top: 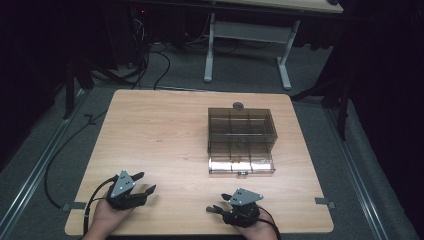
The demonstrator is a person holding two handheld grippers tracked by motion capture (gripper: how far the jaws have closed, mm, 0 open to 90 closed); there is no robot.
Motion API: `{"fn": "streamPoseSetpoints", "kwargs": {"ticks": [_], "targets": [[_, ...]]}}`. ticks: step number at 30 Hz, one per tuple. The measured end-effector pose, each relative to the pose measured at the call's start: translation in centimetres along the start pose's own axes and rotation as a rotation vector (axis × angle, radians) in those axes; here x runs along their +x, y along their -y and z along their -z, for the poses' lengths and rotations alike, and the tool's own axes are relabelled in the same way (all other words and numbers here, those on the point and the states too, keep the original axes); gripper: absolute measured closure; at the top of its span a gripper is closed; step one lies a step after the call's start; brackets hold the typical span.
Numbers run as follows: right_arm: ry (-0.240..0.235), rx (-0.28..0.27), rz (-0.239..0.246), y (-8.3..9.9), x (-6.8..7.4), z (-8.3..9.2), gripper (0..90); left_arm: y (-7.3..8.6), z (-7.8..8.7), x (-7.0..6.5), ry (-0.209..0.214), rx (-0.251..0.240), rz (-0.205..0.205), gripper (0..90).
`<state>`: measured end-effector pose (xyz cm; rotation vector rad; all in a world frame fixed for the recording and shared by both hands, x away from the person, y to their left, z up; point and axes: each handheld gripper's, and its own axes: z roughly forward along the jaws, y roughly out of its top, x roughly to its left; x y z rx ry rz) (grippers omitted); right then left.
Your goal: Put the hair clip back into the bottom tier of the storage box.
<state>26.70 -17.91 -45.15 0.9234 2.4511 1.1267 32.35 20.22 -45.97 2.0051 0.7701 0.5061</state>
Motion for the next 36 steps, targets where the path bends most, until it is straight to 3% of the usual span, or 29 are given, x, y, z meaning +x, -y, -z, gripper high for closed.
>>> {"fn": "streamPoseSetpoints", "kwargs": {"ticks": [8,15,23,36], "targets": [[-0.072,0.006,0.004,-0.16,0.49,-0.32,56.9,-0.01,-0.03,0.00,-0.001,0.001,-0.002,36.1],[-0.096,0.021,0.002,-0.11,0.51,-0.64,66.7,-0.02,-0.06,-0.03,-0.001,0.003,-0.003,36.1],[-0.101,0.031,0.016,-0.13,0.58,-0.75,77.9,-0.03,-0.06,-0.04,0.001,0.006,-0.005,36.0],[-0.085,0.037,0.011,-0.06,0.49,-0.76,80.2,-0.03,-0.06,-0.05,0.001,0.006,-0.005,36.0]]}}
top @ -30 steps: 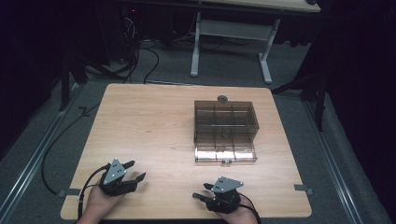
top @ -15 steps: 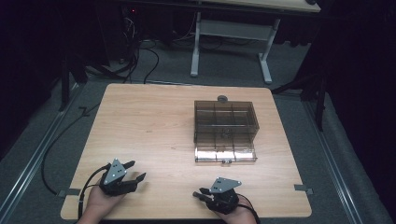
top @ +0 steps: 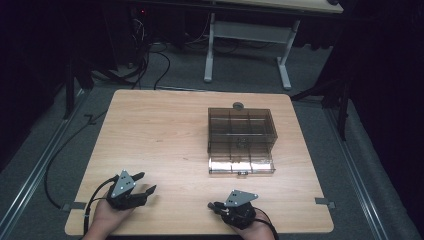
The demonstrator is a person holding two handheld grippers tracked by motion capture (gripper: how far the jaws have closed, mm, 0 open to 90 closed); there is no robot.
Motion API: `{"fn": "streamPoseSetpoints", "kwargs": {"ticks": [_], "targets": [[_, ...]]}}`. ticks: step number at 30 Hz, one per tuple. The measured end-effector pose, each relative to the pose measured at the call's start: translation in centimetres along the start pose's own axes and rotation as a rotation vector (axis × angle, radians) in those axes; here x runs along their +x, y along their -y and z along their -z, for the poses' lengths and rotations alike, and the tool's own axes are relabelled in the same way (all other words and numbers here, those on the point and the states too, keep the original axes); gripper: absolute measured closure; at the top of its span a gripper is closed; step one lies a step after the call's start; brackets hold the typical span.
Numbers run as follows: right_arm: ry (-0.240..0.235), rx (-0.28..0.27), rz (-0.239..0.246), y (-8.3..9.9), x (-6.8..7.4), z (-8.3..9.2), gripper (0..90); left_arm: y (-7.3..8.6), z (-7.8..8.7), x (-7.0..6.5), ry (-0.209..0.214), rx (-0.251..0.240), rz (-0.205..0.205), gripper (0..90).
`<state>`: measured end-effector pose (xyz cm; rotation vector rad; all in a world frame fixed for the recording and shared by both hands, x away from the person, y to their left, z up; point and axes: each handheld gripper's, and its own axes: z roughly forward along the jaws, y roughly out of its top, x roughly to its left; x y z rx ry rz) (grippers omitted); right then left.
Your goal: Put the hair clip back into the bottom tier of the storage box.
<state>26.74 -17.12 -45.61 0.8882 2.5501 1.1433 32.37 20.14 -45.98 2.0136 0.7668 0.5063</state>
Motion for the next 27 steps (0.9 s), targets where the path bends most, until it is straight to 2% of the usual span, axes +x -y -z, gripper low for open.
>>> {"fn": "streamPoseSetpoints", "kwargs": {"ticks": [5,20,23,27], "targets": [[0.009,-0.006,0.009,-0.03,0.00,0.06,80.3,0.00,-0.01,0.01,0.001,-0.001,0.001,36.1],[0.048,-0.051,-0.011,-0.10,-0.31,0.93,80.5,0.00,-0.01,0.00,0.001,-0.001,0.000,36.1],[0.053,-0.049,-0.014,-0.07,-0.38,0.90,80.5,0.00,-0.01,0.01,0.001,-0.001,0.001,36.1],[0.051,-0.016,-0.020,0.07,-0.53,0.46,80.4,0.00,-0.02,0.01,0.001,0.000,0.000,36.1]]}}
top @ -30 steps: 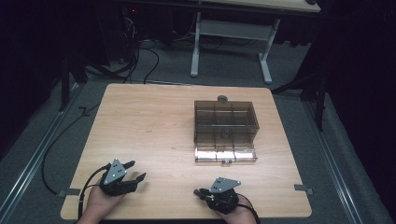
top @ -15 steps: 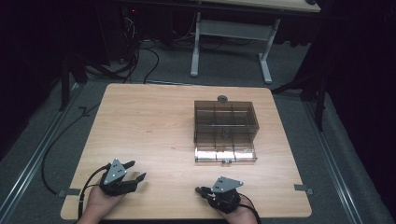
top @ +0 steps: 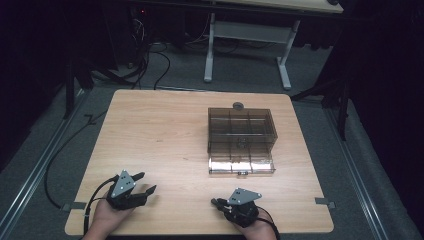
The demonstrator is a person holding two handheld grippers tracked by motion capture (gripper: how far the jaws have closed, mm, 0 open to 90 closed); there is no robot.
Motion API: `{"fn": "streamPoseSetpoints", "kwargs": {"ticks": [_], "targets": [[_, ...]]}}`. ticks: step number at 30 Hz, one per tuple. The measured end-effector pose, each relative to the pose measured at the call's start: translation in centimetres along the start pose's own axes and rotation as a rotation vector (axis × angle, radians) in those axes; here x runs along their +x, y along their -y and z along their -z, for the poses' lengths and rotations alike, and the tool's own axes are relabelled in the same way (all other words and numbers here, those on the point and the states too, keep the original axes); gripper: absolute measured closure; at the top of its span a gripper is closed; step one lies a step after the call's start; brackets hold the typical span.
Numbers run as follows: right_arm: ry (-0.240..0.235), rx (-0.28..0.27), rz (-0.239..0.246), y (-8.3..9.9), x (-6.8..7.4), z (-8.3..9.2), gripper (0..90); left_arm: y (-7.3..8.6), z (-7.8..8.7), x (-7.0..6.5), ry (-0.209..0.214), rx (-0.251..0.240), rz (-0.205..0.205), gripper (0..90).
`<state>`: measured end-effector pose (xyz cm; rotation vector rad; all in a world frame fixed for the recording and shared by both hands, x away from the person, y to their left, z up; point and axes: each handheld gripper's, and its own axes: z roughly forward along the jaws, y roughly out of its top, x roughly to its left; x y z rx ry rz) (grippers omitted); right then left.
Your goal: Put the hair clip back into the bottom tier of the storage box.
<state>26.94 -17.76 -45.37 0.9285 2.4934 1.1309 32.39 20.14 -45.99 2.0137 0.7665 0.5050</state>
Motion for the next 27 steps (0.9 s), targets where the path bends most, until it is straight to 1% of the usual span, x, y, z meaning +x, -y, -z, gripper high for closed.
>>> {"fn": "streamPoseSetpoints", "kwargs": {"ticks": [2,3,7,8,13,17,27], "targets": [[0.001,0.014,0.004,0.09,-0.02,-0.26,80.3,0.00,0.00,0.00,0.001,0.000,0.000,36.0],[-0.005,0.010,-0.001,0.08,-0.02,-0.30,80.2,0.00,0.00,0.00,0.001,0.000,-0.001,36.1],[-0.002,0.012,0.002,0.06,-0.02,-0.28,79.8,0.00,-0.01,0.00,0.002,0.000,0.000,36.1],[-0.001,0.014,0.005,0.06,-0.04,-0.22,78.6,0.00,-0.01,0.00,0.003,0.000,0.001,36.0],[-0.009,0.009,-0.009,0.14,-0.23,-0.01,78.0,-0.01,-0.01,0.02,0.005,0.002,0.001,36.0],[-0.012,0.018,-0.007,0.28,-0.32,0.06,80.1,-0.01,0.00,0.02,0.004,0.003,0.001,36.0],[-0.019,0.018,-0.024,0.44,-0.65,0.21,81.9,-0.01,0.00,0.03,0.005,0.002,0.001,35.9]]}}
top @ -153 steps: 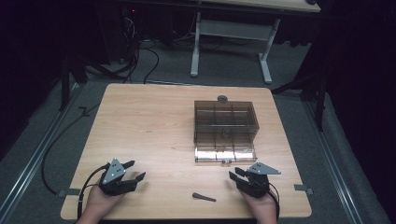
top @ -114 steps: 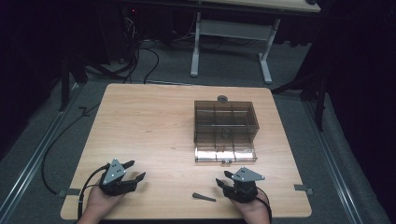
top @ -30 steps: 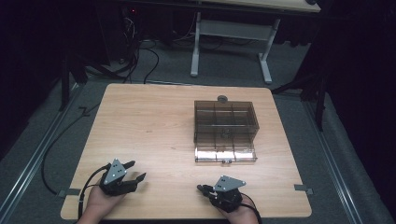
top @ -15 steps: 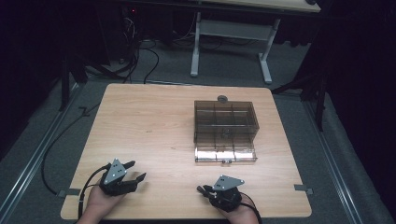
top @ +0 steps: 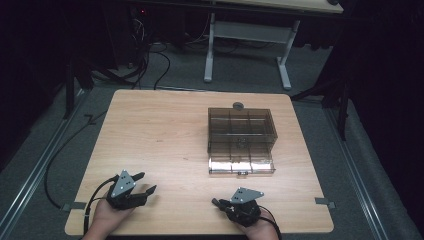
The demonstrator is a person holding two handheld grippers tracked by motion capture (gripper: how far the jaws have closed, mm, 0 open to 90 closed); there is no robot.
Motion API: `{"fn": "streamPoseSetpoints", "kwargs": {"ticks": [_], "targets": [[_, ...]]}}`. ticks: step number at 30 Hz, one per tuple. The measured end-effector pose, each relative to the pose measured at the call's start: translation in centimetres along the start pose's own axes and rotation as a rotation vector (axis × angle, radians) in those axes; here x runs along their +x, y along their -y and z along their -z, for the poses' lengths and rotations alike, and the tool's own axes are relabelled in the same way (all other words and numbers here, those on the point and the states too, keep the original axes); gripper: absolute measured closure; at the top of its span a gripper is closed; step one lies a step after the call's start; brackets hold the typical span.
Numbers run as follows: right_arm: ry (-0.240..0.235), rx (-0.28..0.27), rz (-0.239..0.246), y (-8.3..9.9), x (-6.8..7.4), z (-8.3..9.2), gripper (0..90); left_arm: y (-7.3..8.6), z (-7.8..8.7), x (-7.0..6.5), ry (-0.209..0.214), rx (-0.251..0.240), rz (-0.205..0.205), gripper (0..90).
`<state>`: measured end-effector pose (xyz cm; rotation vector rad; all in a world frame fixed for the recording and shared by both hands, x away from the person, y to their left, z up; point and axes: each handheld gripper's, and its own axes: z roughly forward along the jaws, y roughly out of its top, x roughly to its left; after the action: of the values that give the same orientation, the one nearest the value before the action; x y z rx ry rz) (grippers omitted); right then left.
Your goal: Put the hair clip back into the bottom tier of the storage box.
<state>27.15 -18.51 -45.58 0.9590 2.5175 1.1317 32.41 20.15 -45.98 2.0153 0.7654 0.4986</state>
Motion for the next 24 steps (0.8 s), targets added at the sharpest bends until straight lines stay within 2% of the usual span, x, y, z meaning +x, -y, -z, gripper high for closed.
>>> {"fn": "streamPoseSetpoints", "kwargs": {"ticks": [4,15,24], "targets": [[0.011,0.003,0.005,-0.1,0.2,0.0,82.0,0.0,0.0,0.0,0.000,0.000,0.000,35.9],[0.043,-0.037,0.003,-0.3,-0.2,0.8,82.0,0.0,0.0,0.0,-0.001,0.000,-0.001,35.9],[0.094,-0.058,-0.046,0.2,-1.7,2.0,82.0,0.0,0.0,0.0,0.000,0.000,0.000,35.9]]}}
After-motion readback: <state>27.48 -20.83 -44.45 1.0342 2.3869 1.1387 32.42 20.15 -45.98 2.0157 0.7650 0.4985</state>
